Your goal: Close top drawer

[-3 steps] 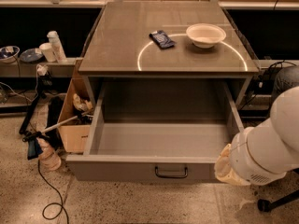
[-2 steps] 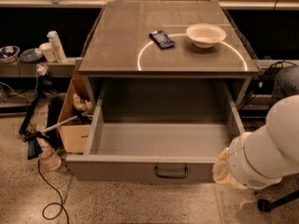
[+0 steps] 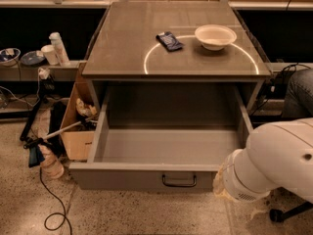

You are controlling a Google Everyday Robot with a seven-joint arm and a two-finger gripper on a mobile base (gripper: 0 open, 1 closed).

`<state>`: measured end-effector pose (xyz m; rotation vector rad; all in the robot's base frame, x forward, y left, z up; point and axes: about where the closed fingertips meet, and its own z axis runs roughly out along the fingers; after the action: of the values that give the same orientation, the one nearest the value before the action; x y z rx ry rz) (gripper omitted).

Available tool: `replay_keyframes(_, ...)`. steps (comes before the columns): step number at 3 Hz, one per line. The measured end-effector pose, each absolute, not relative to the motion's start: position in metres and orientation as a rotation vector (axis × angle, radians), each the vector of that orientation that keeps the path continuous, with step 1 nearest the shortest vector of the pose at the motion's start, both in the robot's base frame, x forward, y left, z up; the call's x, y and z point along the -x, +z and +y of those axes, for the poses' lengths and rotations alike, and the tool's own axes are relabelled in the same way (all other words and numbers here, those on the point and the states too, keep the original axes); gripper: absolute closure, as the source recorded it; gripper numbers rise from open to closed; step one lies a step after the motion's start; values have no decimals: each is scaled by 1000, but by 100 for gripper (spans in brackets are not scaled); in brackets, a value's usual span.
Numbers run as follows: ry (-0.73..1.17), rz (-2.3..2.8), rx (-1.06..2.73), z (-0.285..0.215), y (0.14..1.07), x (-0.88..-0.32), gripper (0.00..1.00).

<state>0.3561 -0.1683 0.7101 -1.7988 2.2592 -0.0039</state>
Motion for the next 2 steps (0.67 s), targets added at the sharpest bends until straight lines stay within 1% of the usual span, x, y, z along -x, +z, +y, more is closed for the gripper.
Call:
replay_keyframes(1,-18,2250,1789,-169,710,-352,100)
replay_keyframes(2,7,2236,1799,-161,695,-351,100)
